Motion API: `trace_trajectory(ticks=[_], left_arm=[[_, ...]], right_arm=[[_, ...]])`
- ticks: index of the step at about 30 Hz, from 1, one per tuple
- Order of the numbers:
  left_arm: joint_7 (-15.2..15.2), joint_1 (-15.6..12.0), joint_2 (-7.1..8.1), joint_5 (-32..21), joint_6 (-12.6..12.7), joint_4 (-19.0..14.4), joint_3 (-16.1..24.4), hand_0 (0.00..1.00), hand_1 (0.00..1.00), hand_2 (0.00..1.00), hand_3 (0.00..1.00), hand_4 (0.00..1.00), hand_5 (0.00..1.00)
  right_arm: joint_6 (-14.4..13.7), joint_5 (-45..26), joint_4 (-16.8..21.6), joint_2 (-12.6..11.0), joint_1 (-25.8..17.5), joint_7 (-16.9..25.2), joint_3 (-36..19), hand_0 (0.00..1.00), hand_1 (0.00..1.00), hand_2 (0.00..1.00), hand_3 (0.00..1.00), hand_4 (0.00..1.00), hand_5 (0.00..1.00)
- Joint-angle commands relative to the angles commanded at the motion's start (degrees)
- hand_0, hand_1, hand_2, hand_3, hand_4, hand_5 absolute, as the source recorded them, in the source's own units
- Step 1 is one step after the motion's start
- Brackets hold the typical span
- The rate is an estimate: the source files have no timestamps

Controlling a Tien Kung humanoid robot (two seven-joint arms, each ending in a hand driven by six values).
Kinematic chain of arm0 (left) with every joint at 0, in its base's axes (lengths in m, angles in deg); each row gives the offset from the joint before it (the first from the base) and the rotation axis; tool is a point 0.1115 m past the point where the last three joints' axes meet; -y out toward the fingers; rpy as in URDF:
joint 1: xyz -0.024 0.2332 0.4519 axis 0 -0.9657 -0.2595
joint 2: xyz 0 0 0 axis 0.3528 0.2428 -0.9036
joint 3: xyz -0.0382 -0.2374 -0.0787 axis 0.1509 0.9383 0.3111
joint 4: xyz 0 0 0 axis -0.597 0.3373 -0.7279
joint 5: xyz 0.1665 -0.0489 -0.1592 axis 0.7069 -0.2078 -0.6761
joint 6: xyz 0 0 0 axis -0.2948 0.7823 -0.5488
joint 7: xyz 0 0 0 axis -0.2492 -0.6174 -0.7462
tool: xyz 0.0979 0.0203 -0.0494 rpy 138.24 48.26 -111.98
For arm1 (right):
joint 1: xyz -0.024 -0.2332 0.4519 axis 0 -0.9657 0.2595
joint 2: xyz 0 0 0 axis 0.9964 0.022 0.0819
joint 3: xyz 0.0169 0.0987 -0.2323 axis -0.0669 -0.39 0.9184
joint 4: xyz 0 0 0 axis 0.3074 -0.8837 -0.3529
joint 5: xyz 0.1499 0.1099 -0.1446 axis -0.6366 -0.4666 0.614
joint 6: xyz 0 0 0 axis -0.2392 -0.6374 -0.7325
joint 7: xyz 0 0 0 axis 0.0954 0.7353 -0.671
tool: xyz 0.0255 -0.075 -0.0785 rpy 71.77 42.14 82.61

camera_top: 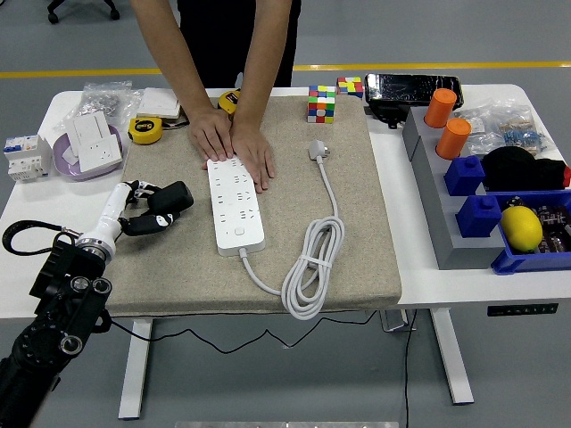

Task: Pick up the plug,place it near the board,insert it into the board,press the button

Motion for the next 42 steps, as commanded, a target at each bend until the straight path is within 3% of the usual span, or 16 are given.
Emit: trace_trajectory(ticks=[2,3,8,9,14,15,21,22,27,28,33,34,39,40,42], left_arm=[[-0.2,0.1,0.0,0.0,0.1,-0.1,0.0,0.877,0.84,0.555,0.335,0.485,0.049],[-0.3,0.1,0.0,0.0,0.1,0.0,0.0,0.876,0.84,0.562,0.443,0.55,0.096],[-1.2,0.1,0.0,-0.8,-0.1,0.4,0.2,0.876,0.84,0.562,0.443,0.55,0.096],[-1.3,0.1,0.0,-0.7,-0.2,0.5,0.2,0.891,0.861,0.686,0.584,0.766,0.13],[-1.3,0.0,0.0,-0.3,-1.0,0.7,0.3,0.891,0.861,0.686,0.584,0.766,0.13],[-1.2,0.0,0.0,-0.2,-1.1,0.7,0.3,0.906,0.908,0.79,0.76,0.877,0.129],[-1.1,0.1,0.0,0.2,-1.4,0.8,0.4,0.906,0.908,0.79,0.76,0.877,0.129],[-1.1,0.1,0.0,0.3,-1.4,0.7,0.4,0.927,0.929,0.82,0.804,0.948,0.153],[-1.0,0.1,0.0,0.6,-1.3,0.4,0.6,0.927,0.929,0.82,0.804,0.948,0.153],[-1.1,0.0,0.0,0.6,-1.3,0.2,0.6,0.962,0.961,0.87,0.846,0.989,0.176],[-1.7,-0.6,0.0,-2.1,-1.8,-2.1,1.1,0.962,0.961,0.87,0.846,0.989,0.176],[-2.4,-0.9,0.0,-3.7,-1.8,-3.1,1.3,0.998,0.998,0.964,0.935,0.998,0.747],[-7.9,-2.9,0.0,-15.4,1.3,-8.8,2.6,0.998,0.998,0.964,0.935,0.998,0.747],[-9.1,-3.3,0.0,-18.0,1.8,-10.1,2.9,0.998,0.998,0.978,0.949,0.998,0.998],[-10.8,-4.2,0.0,-22.8,1.9,-12.5,3.3,0.998,0.998,0.978,0.949,0.998,0.998]], right_arm=[[0.0,0.0,0.0,0.0,0.0,0.0,0.0,0.825,0.753,0.752,0.778,0.998,0.811],[0.0,0.0,0.0,0.0,0.1,0.0,-0.1,0.824,0.753,0.751,0.777,0.998,0.811],[-0.7,-1.0,0.0,0.1,-0.1,1.4,0.2,0.824,0.753,0.751,0.777,0.998,0.811],[-0.8,-1.0,0.0,0.1,-0.1,1.4,0.2,0.819,0.752,0.744,0.776,0.998,0.808],[-0.7,-0.5,0.0,0.0,-0.1,1.0,-0.3,0.819,0.752,0.744,0.776,0.998,0.808],[-0.6,-0.4,0.0,0.0,-0.1,0.9,-0.3,0.819,0.752,0.745,0.776,0.998,0.81],[-0.4,-0.1,0.0,0.1,0.0,0.6,-0.5,0.819,0.752,0.745,0.776,0.998,0.81],[-0.4,-0.1,0.0,0.1,0.0,0.6,-0.6,0.819,0.749,0.745,0.776,0.998,0.809],[-0.3,0.0,0.0,0.2,-0.1,0.4,-0.7,0.819,0.749,0.745,0.776,0.998,0.809],[-0.3,0.0,0.0,0.2,-0.1,0.4,-0.7,0.818,0.75,0.746,0.776,0.998,0.812],[-0.2,0.1,0.0,0.3,-0.1,0.2,-0.7,0.818,0.75,0.746,0.776,0.998,0.812],[-0.2,0.1,0.0,0.3,-0.1,0.2,-0.6,0.819,0.748,0.744,0.776,0.998,0.819],[-0.2,0.0,0.0,0.3,0.3,0.2,-0.1,0.819,0.748,0.744,0.776,0.998,0.819],[-0.2,0.0,0.0,0.2,0.4,0.2,0.0,0.819,0.747,0.743,0.776,0.998,0.819],[-0.1,0.3,0.0,0.1,0.4,0.2,-0.2,0.819,0.747,0.743,0.776,0.998,0.819]])
